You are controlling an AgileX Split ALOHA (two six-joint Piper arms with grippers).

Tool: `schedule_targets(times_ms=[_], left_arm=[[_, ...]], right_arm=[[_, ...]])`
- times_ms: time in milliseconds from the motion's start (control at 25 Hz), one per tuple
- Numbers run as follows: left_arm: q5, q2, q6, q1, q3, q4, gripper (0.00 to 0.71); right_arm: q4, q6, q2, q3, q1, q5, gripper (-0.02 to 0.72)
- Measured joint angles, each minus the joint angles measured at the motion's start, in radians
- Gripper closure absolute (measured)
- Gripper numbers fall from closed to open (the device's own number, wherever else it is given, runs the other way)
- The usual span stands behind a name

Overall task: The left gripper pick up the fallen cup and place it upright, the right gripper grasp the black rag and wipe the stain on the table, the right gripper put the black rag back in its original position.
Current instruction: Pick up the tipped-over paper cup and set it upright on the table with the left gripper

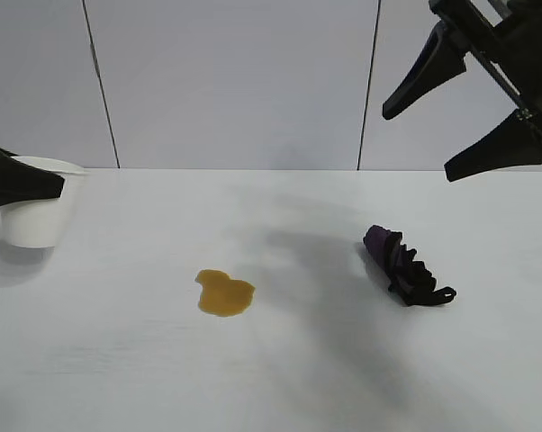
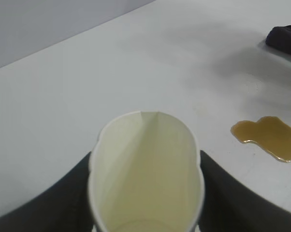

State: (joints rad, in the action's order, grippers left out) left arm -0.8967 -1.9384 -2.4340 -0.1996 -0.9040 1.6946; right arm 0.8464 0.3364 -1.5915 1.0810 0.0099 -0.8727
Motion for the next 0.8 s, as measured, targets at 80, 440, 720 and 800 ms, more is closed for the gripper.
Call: schedule_targets(times_ms=[80, 440, 720, 800], left_arm=[[-0.015, -0.002, -0.003, 0.000, 0.000, 0.001, 0.322], [-0.102, -0.112, -0.037, 0.000, -0.001, 0.003, 0.322], [-0.127, -0.112, -0.058, 0.000, -0.001, 0.003, 0.322], [-0.127, -0.112, -0.059, 0.000, -0.001, 0.003, 0.322]], right_arm=[[0.000, 0.001, 0.000, 0.000, 0.000, 0.005, 0.149], [0.000, 0.001, 0.000, 0.000, 0.000, 0.005, 0.149], [-0.001, 0.002, 0.000, 0.000, 0.000, 0.005, 0.149], [-0.001, 0.002, 0.000, 0.000, 0.000, 0.005, 0.149]])
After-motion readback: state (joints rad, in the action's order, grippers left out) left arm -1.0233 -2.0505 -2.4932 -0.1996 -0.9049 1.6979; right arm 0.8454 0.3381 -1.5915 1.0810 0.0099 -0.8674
